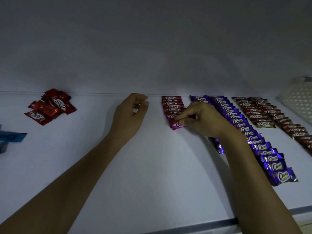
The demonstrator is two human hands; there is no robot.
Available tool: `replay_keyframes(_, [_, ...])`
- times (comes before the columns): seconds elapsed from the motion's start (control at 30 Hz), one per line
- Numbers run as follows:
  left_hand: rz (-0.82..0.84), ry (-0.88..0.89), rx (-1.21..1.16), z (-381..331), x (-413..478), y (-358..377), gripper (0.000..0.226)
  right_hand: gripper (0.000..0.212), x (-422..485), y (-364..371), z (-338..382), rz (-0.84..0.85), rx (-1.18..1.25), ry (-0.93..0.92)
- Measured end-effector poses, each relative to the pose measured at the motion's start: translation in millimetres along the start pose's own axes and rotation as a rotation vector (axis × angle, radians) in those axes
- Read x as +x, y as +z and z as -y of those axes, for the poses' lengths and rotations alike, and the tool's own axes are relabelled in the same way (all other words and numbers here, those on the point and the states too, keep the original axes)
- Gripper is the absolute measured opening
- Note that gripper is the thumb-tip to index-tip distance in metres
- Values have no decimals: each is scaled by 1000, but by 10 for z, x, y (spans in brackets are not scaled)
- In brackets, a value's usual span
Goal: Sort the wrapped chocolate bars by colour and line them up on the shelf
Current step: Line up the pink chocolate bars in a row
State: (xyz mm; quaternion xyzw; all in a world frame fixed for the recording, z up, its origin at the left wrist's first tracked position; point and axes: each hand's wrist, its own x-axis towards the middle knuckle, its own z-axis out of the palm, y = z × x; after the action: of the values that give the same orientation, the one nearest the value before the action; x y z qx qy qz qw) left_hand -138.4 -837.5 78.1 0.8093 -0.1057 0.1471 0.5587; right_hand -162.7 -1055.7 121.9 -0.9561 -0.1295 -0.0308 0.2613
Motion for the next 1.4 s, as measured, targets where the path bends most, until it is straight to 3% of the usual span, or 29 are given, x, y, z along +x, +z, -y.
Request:
replay_keyframes(0.63, [3,33,37,13,-1,2,19,22,32,105,6,-40,-101,56])
replay_keyframes(0.87, [61,161,354,17,14,47,29,14,21,61,75,-164,-70,47])
replay_keyframes(0.97, [94,172,447,-4,-18,51,31,25,16,160,248,-214,-89,-17])
replay_keyframes(1.07, [24,115,449,14,-71,-35,30,32,44,352,470,-170,-70,-94])
replay_keyframes(1.23, [-108,18,590,103,-210,-519,37,35,341,696,1087,48,-91,-207])
replay_keyframes(1.4, [-281,22,825,333,-305,-1112,52,37,453,1144,1393,-52,-88,-186])
